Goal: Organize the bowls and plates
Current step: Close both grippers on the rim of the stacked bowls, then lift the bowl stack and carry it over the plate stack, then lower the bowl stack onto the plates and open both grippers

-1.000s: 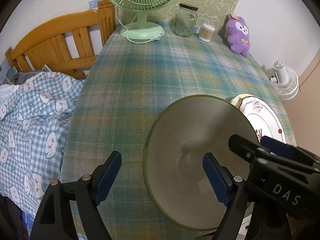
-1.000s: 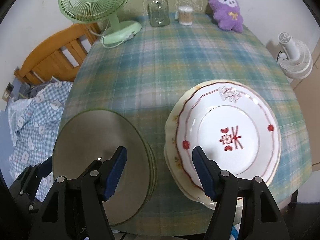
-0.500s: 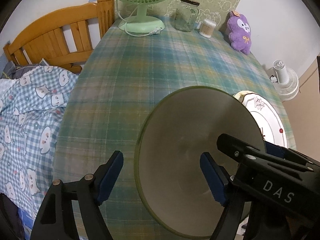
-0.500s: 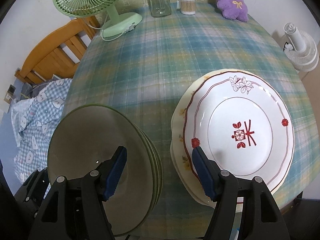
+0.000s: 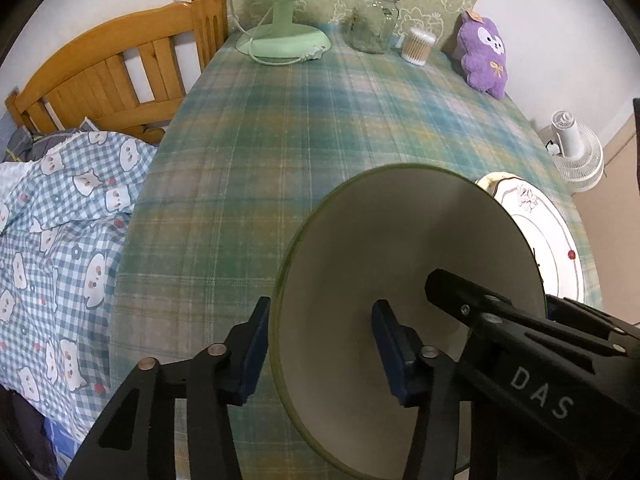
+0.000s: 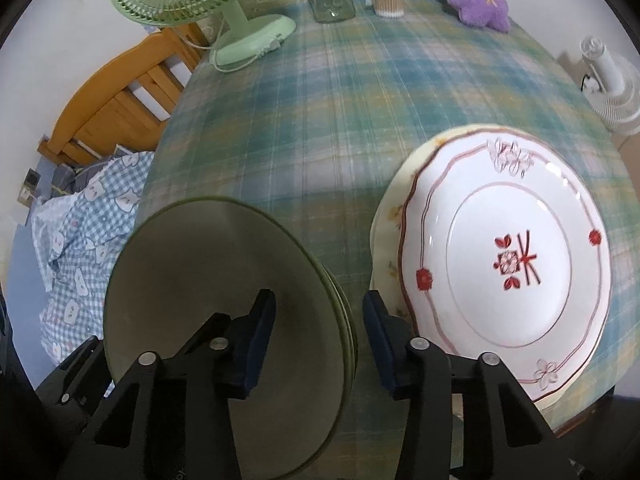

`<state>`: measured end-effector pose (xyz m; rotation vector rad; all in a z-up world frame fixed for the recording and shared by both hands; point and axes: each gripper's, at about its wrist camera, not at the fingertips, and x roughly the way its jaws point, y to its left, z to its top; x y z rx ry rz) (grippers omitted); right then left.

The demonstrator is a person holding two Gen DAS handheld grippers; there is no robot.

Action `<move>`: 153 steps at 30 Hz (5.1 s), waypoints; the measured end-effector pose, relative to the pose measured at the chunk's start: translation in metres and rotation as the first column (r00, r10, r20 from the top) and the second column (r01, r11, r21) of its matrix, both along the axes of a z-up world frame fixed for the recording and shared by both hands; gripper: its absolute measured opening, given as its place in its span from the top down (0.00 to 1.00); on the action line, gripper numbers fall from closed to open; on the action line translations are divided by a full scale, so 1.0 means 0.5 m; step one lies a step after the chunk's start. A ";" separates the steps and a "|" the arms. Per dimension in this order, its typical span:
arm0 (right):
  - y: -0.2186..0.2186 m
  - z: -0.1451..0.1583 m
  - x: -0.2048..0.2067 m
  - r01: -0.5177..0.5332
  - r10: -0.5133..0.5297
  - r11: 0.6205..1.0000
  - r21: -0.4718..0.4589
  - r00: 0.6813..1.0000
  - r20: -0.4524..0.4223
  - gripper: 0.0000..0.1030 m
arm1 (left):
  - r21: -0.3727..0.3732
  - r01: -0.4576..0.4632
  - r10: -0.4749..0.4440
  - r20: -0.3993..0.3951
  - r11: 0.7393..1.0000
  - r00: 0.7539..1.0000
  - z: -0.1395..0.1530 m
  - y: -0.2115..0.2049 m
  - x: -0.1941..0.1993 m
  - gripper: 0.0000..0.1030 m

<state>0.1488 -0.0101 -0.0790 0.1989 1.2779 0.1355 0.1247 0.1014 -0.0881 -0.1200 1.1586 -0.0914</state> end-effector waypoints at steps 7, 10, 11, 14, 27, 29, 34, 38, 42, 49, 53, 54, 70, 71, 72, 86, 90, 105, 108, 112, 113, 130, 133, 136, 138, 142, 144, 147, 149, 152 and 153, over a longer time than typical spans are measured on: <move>0.007 0.000 -0.003 -0.003 0.003 1.000 0.002 1.000 -0.005 0.63 | -0.003 0.005 -0.005 -0.004 1.000 1.000 0.000 -0.006 0.000 0.58; 0.010 0.002 -0.005 -0.007 0.007 1.000 -0.008 1.000 -0.003 0.63 | 0.004 0.004 -0.004 -0.004 1.000 1.000 0.002 -0.006 -0.001 0.59; 0.009 0.003 -0.006 -0.007 0.007 1.000 -0.011 1.000 -0.003 0.63 | 0.005 0.004 -0.004 -0.005 1.000 1.000 0.002 -0.006 -0.002 0.59; 0.011 0.005 -0.006 -0.008 0.008 1.000 -0.016 1.000 -0.003 0.63 | 0.006 0.001 -0.001 -0.007 1.000 1.000 0.003 -0.006 -0.003 0.59; -0.003 0.057 -0.014 0.033 -0.032 0.999 -0.032 0.999 0.036 0.63 | 0.004 0.032 -0.032 0.028 0.999 0.999 0.045 -0.015 -0.004 0.61; -0.009 0.071 -0.017 0.047 -0.045 0.998 -0.035 0.998 0.049 0.63 | 0.001 0.042 -0.042 0.041 0.999 0.998 0.058 -0.020 -0.003 0.61; -0.031 0.101 -0.015 0.062 -0.059 0.998 -0.032 0.995 0.079 0.63 | 0.006 0.059 -0.060 0.076 0.998 0.995 0.089 -0.040 0.000 0.61; -0.051 0.122 -0.008 0.055 -0.052 0.998 -0.028 0.994 0.092 0.63 | 0.010 0.052 -0.053 0.088 0.999 0.995 0.107 -0.058 0.003 0.61; -0.077 0.138 0.005 0.039 -0.036 0.999 -0.024 0.993 0.110 0.63 | 0.017 0.038 -0.039 0.106 0.999 0.994 0.125 -0.083 0.011 0.62; -0.139 0.157 0.029 0.005 -0.001 1.000 -0.028 0.992 0.126 0.63 | 0.020 -0.001 -0.002 0.121 1.000 0.993 0.144 -0.144 0.026 0.62; -0.182 0.158 0.040 -0.003 0.007 1.000 -0.031 0.992 0.123 0.63 | 0.020 -0.010 0.007 0.125 1.000 0.992 0.147 -0.186 0.033 0.62; -0.192 0.157 0.042 -0.006 0.010 0.999 -0.032 0.993 0.121 0.63 | 0.019 -0.012 0.009 0.122 1.000 0.992 0.146 -0.194 0.035 0.62; -0.310 0.118 0.070 -0.034 0.037 0.999 -0.037 0.997 0.061 0.63 | 0.007 -0.049 0.048 0.059 0.999 0.997 0.111 -0.312 0.063 0.62; -0.314 0.114 0.071 -0.036 0.038 0.999 -0.038 0.998 0.056 0.63 | 0.005 -0.051 0.050 0.053 0.999 0.997 0.108 -0.315 0.064 0.62; -0.319 0.109 0.072 -0.037 0.039 0.999 -0.038 0.998 0.050 0.63 | 0.004 -0.053 0.053 0.046 0.999 0.998 0.104 -0.320 0.066 0.62; -0.345 0.060 0.089 -0.078 0.078 0.996 -0.045 0.997 -0.010 0.63 | 0.017 -0.091 0.092 -0.015 0.996 0.996 0.060 -0.362 0.073 0.62; -0.343 0.058 0.096 -0.086 0.086 0.995 -0.048 0.996 -0.003 0.63 | 0.028 -0.100 0.101 -0.011 0.995 0.995 0.058 -0.364 0.079 0.62; -0.352 0.056 0.087 -0.086 0.085 0.996 -0.026 0.996 -0.012 0.63 | 0.038 -0.099 0.099 -0.009 0.994 0.995 0.056 -0.366 0.075 0.61; -0.352 0.067 0.082 -0.099 0.100 0.994 -0.049 0.995 0.017 0.63 | 0.039 -0.107 0.107 -0.002 0.994 0.994 0.057 -0.369 0.069 0.58; -0.362 0.073 0.078 -0.111 0.113 0.992 -0.052 0.993 0.032 0.63 | 0.038 -0.135 0.134 0.010 0.990 0.991 0.060 -0.368 0.058 0.48; -0.364 0.075 0.077 -0.115 0.117 0.992 -0.052 0.993 0.034 0.63 | 0.038 -0.142 0.142 0.010 0.989 0.990 0.060 -0.367 0.056 0.45; -0.352 0.158 0.053 -0.051 0.064 0.995 -0.081 0.984 0.167 0.38 | 0.066 -0.121 0.112 0.133 0.990 0.985 0.132 -0.327 0.038 0.19; -0.338 0.183 0.039 -0.020 0.037 0.996 -0.082 0.978 0.206 0.35 | 0.062 -0.099 0.087 0.169 0.993 0.982 0.153 -0.307 0.031 0.17; -0.315 0.214 0.016 0.022 0.003 0.995 -0.094 0.968 0.253 0.33 | 0.068 -0.074 0.058 0.215 0.995 0.975 0.177 -0.284 0.021 0.14; -0.301 0.229 0.002 0.050 -0.019 0.993 -0.103 0.961 0.276 0.31 | 0.074 -0.053 0.033 0.244 0.996 0.969 0.191 -0.269 0.015 0.14; -0.270 0.262 -0.037 0.114 -0.072 0.988 -0.102 0.935 0.346 0.30 | 0.080 -0.007 -0.017 0.302 0.997 0.953 0.219 -0.235 -0.002 0.13; -0.255 0.275 -0.057 0.147 -0.094 0.983 -0.113 0.918 0.385 0.29 | 0.088 0.006 -0.035 0.329 0.996 0.944 0.230 -0.220 -0.013 0.12; -0.235 0.290 -0.089 0.182 -0.112 0.976 -0.123 0.893 0.436 0.23 | 0.091 0.028 -0.060 0.372 0.995 0.926 0.243 -0.193 -0.032 0.09; -0.223 0.298 -0.110 0.192 -0.114 0.973 -0.128 0.881 0.459 0.23 | 0.094 0.036 -0.070 0.389 0.995 0.919 0.247 -0.177 -0.044 0.08; -0.209 0.305 -0.141 0.199 -0.114 0.971 -0.130 0.870 0.480 0.20 | 0.097 0.023 -0.061 0.413 0.995 0.909 0.252 -0.153 -0.068 0.07; -0.204 0.306 -0.150 0.202 -0.114 0.971 -0.130 0.866 0.487 0.19 | 0.093 0.013 -0.052 0.424 0.996 0.904 0.253 -0.143 -0.080 0.06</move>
